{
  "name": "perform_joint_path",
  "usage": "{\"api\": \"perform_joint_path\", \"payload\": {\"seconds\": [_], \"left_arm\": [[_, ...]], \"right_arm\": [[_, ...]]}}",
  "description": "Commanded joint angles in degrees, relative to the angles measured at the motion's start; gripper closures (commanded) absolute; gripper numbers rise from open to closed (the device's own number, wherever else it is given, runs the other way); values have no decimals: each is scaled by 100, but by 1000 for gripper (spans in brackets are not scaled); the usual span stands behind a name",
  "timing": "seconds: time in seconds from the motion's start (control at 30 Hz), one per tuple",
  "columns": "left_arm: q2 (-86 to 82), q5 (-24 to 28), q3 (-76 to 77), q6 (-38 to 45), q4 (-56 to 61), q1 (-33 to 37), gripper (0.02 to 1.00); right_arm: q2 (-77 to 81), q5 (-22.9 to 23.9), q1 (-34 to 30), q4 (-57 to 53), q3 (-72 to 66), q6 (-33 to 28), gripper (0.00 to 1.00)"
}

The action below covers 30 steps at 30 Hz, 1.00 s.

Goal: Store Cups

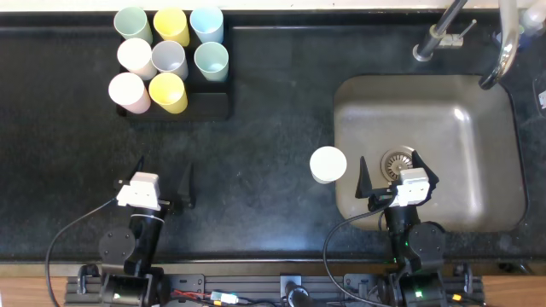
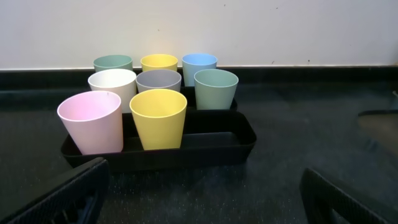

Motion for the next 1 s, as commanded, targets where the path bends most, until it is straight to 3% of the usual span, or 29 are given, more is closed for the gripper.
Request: {"api": "perform_joint_path", "payload": {"seconds": [0.03,0.57,0.7,1.0], "left_arm": [[-46,101,-2,146,-24,22,18],[-46,101,-2,146,-26,24,18],[-46,101,-2,146,-26,22,18],[-46,101,-2,146,-24,22,18]], "right_arm": [[-66,24,-39,31,-74,-2,3],[133,-168,-33,-170,485,22,3],[1034,-243,-33,-1394,2107,37,3],[4159,-463,-33,-5563,6402,391,3]]}}
